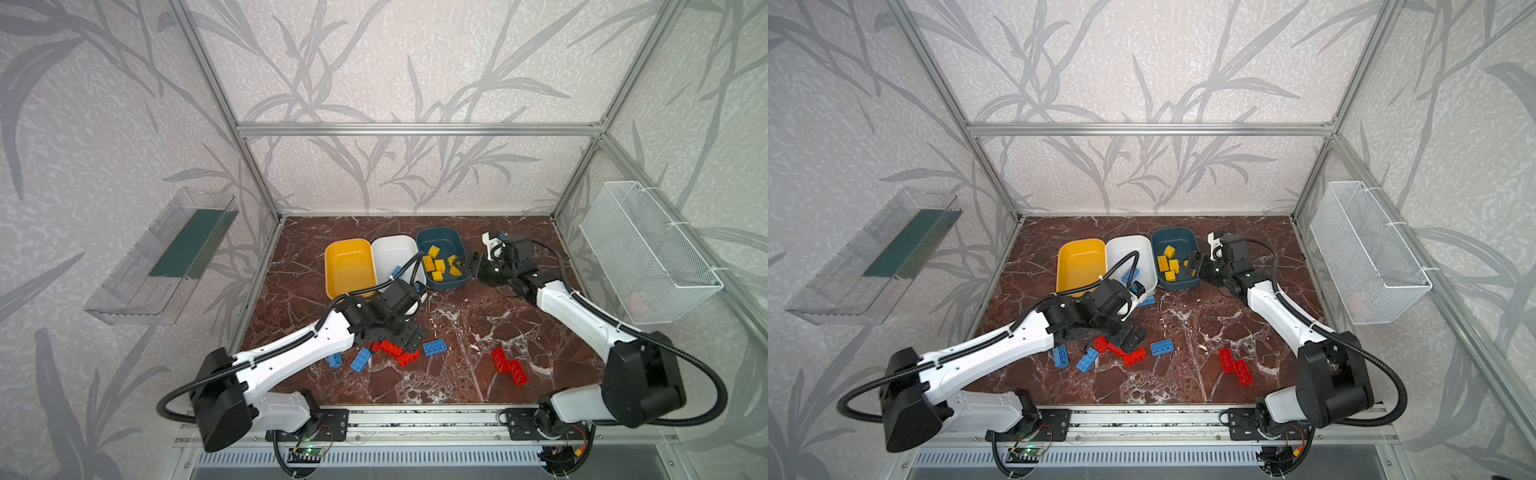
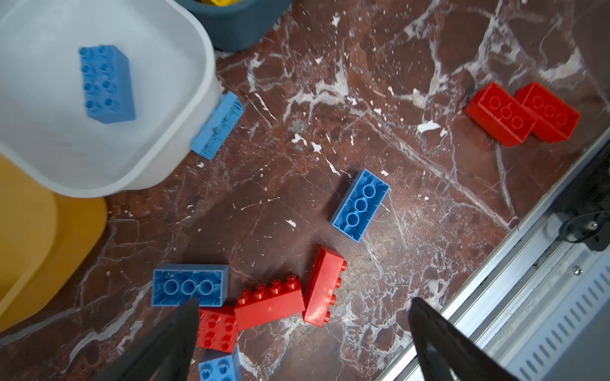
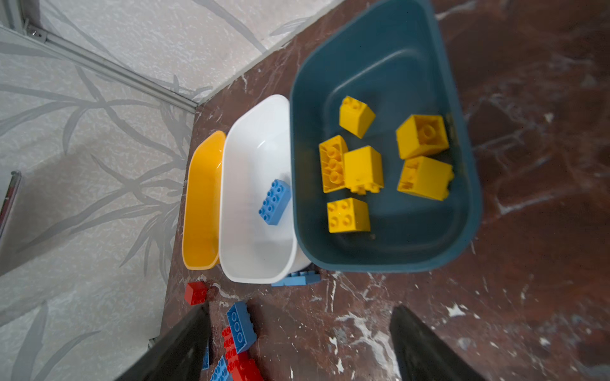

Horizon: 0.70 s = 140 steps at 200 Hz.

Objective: Sort the legos into containers by color
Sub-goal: 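Lower the left gripper onto a blue 2x3 brick while the right arm withdraws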

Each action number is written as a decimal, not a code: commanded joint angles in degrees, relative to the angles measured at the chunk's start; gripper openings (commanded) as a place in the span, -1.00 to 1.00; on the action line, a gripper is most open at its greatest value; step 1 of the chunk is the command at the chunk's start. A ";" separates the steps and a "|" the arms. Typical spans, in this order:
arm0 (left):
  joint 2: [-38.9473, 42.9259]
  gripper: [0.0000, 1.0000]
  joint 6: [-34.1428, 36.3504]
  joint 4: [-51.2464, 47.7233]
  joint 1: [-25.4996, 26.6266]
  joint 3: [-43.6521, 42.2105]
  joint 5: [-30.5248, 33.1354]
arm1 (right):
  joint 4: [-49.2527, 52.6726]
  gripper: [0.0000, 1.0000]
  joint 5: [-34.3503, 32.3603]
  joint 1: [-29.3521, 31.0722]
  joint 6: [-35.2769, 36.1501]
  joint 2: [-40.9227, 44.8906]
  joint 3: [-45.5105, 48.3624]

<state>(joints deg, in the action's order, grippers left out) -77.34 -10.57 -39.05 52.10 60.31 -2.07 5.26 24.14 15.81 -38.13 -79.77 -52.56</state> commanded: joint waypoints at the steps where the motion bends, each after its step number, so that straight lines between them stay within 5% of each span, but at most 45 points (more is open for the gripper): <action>1: -4.84 0.96 2.04 -0.92 1.25 3.38 -0.38 | -7.15 0.73 0.65 -1.79 -3.05 5.30 5.83; 63: -19.67 0.91 4.34 -1.30 2.87 9.66 -2.24 | -12.94 0.73 -0.66 -4.99 -4.65 11.27 17.37; 140: -30.00 0.75 7.84 -1.18 5.95 12.97 -1.58 | -17.39 0.73 -1.28 -6.92 -6.95 8.11 19.68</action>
<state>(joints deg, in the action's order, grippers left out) -104.92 -5.28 -39.31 57.63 70.96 -4.08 -9.17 22.98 9.39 -44.10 -70.74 -33.45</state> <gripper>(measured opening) 0.889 0.864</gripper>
